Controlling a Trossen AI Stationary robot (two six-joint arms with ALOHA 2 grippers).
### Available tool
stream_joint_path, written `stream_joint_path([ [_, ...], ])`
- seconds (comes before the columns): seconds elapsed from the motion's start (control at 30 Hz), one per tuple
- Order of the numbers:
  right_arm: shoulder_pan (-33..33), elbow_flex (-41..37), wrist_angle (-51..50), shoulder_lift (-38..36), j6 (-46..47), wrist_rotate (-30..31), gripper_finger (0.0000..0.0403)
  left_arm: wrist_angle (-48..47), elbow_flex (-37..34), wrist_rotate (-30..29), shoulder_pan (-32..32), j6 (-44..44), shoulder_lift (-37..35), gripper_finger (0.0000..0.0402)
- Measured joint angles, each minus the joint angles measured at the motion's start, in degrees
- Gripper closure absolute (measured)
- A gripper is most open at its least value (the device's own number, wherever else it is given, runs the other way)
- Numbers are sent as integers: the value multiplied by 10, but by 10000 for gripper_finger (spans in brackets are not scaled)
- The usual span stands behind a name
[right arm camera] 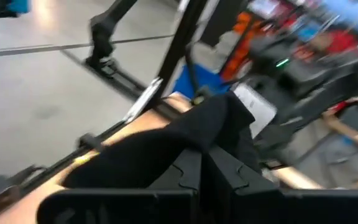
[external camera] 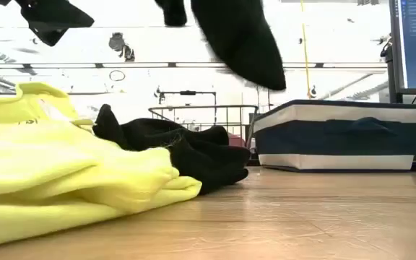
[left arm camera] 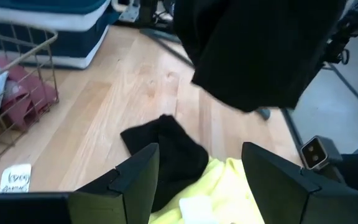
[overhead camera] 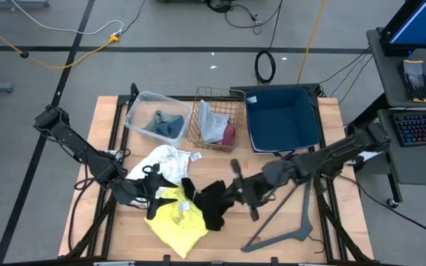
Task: Pick & Place Cloths
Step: Put the black underwear into the mesh basket
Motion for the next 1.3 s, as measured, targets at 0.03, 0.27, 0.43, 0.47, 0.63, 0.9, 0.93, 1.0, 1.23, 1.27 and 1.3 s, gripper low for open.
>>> stream_joint_path([
  [0.03, 0, 0, 0, -10, -12, 11, 402, 10, 0, 0, 0, 8, 0, 167],
  [0.27, -2, 0, 6, -69, -71, 36, 403, 83, 0, 0, 0, 62, 0, 167],
  [0.43, -2, 0, 14, -91, -106, 36, 403, 135, 0, -1, 1, 94, 0, 167],
  [0.47, -3, 0, 14, -94, -112, 36, 403, 147, 0, 0, 3, 99, 0, 167],
  [0.63, -9, 0, 21, -95, -126, 34, 403, 203, 0, 0, 24, 121, 0, 167],
  [0.9, -32, 0, 21, -95, -132, 32, 403, 236, 0, 50, 81, 130, 0, 167],
  [0.93, -36, 0, 21, -95, -132, 32, 403, 243, 0, 60, 88, 136, 0, 167],
  [1.0, -40, 0, 21, -95, -132, 31, 403, 258, 0, 80, 101, 148, 0, 167],
  [1.23, -51, 0, 20, -90, -132, 30, 403, 328, 0, 164, 138, 186, 19, 166],
  [1.27, -51, 0, 20, -90, -134, 30, 403, 341, 0, 177, 141, 191, 27, 166],
  [1.3, -52, 0, 21, -90, -136, 29, 403, 360, 0, 192, 143, 195, 36, 167],
])
